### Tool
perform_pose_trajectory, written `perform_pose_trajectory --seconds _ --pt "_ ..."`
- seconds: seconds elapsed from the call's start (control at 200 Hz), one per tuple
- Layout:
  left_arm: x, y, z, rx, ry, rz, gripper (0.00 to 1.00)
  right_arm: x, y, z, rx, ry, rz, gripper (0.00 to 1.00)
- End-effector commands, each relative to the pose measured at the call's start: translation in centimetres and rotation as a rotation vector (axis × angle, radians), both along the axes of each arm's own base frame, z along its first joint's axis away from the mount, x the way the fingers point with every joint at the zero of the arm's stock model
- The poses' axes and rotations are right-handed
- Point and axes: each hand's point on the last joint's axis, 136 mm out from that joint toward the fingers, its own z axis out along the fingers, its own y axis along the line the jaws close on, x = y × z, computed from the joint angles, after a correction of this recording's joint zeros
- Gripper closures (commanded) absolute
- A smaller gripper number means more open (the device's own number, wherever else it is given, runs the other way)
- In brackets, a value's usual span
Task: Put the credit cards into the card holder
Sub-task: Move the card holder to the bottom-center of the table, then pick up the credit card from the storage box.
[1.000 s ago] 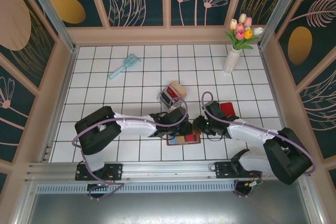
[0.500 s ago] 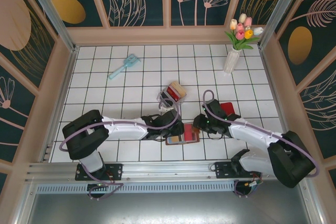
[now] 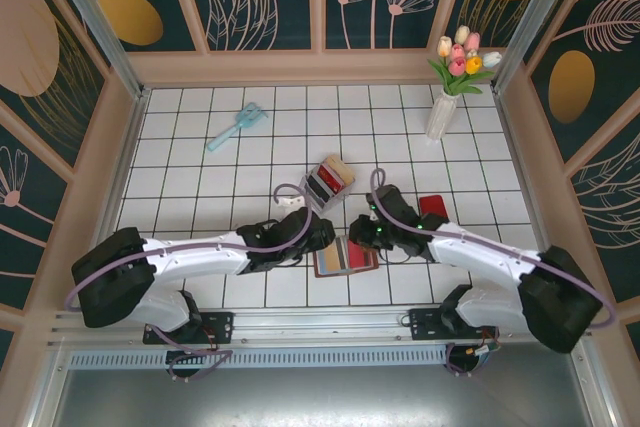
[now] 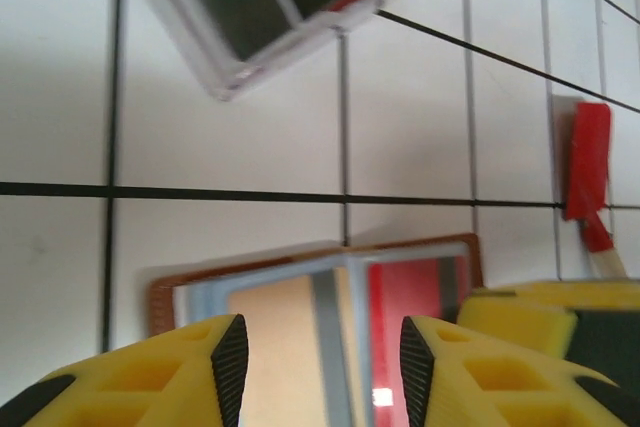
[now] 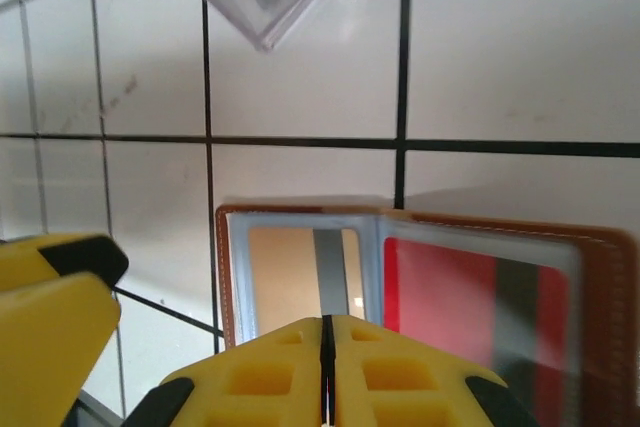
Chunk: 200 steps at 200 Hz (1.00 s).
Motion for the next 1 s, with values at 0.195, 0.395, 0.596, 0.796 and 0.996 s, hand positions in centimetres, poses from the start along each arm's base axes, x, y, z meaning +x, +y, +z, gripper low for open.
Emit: perform_pose_trajectory --seconds 0.195,0.395,0.596,0.796,0.996 --pt "-0.2 -0.1 -2.4 -0.038 0.063 -0.033 0.51 -1.2 -0.3 -4.1 -0.206 0.078 0.021 0.89" --pt "-0.6 -0.6 -4.3 0.003 0.116 -0.053 0.57 -1.0 -3.4 -5.0 -0.351 0.068 -0.037 0.87" --pt "-0.3 -0.7 -3.4 -0.005 0.090 -0.051 0.55 -0.1 -2.3 -4.2 -0.314 0.041 -0.027 0.84" --pt "0.8 0.8 -1.0 -0.064 0.024 0.030 0.55 2.0 -0.4 0.3 -0.191 -0.071 -0.040 0.79" --pt "4.1 4.0 0.9 -0.136 -0.010 0.138 0.46 6.3 0.1 4.3 -0.136 -0.215 -0.001 0.75"
